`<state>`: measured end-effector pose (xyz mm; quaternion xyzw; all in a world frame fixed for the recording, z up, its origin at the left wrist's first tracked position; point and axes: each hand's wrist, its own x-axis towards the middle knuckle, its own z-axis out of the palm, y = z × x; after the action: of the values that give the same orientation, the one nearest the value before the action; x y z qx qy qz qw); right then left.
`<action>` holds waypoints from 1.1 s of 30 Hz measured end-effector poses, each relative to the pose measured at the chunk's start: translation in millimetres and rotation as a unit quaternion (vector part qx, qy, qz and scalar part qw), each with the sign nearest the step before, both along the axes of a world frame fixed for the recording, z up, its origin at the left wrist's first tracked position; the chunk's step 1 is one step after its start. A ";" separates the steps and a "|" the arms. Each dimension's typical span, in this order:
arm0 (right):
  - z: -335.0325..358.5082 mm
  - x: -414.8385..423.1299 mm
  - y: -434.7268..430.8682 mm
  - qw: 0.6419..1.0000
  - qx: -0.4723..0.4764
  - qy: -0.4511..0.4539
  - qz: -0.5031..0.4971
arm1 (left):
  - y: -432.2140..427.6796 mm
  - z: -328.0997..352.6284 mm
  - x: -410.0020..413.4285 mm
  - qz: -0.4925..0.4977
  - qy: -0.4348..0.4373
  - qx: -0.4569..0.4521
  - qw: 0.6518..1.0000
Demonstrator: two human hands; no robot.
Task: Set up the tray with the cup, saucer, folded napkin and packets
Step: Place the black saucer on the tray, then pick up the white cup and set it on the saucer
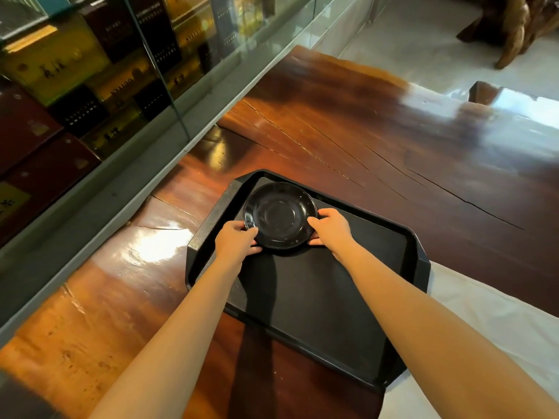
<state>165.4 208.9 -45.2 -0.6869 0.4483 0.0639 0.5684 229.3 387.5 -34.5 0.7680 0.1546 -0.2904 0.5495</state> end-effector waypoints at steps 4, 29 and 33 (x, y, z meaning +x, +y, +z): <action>17.2 -22.1 -6.6 0.998 -0.026 0.041 0.027 | 13.8 13.4 -17.5 -0.039 -0.013 0.069 0.997; 102.6 -429.9 -74.6 0.931 -0.197 0.260 0.161 | -164.7 68.8 -303.9 -0.756 -0.155 0.135 0.621; 102.3 -500.6 -68.3 0.940 -0.184 0.259 0.123 | -183.9 71.8 -366.9 -0.781 -0.180 0.139 0.581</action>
<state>-335.2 140.6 57.1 -0.7890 0.4959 0.2252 0.2845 -137.6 203.6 37.4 0.6956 -0.5688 -0.4386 0.0137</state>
